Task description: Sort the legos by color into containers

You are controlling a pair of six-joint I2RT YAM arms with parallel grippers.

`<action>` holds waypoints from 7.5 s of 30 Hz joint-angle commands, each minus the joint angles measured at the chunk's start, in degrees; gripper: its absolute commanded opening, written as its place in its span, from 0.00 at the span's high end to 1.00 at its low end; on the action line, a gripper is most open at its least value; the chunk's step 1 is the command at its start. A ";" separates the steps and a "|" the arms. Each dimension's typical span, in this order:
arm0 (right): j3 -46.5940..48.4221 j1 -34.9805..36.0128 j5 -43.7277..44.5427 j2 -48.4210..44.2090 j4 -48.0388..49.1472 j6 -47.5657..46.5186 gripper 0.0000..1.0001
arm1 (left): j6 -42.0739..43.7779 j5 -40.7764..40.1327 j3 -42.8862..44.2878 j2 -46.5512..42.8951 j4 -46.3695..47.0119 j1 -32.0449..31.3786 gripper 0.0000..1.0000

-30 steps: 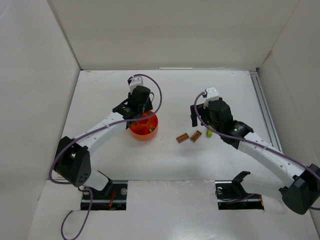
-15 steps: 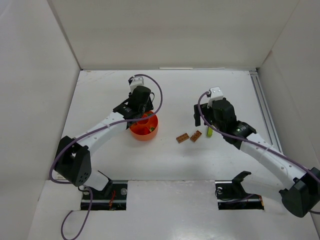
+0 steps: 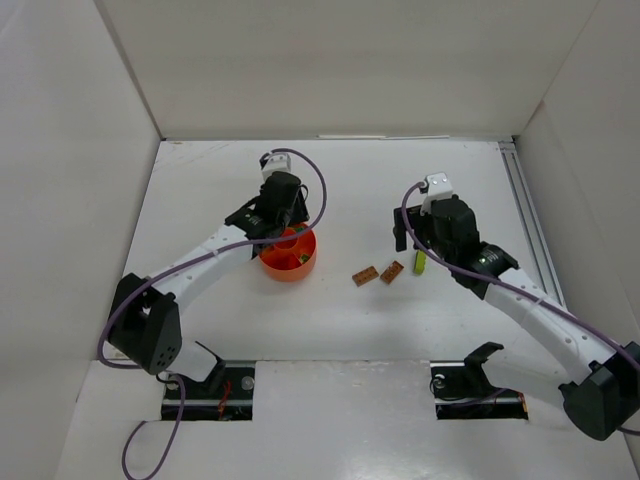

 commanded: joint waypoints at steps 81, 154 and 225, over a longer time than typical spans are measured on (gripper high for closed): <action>-3.71 -15.45 -14.23 -2.97 2.52 -6.44 0.00 | -2.98 0.69 -1.59 -10.16 -12.73 -8.39 1.00; -3.71 -15.45 -14.94 -4.02 3.05 -6.44 0.00 | -3.51 -8.72 6.94 -15.08 -20.64 -6.01 1.00; -4.15 -15.45 -15.91 -0.95 1.03 -6.35 0.00 | 6.42 4.54 2.02 -8.75 -13.00 -9.44 0.32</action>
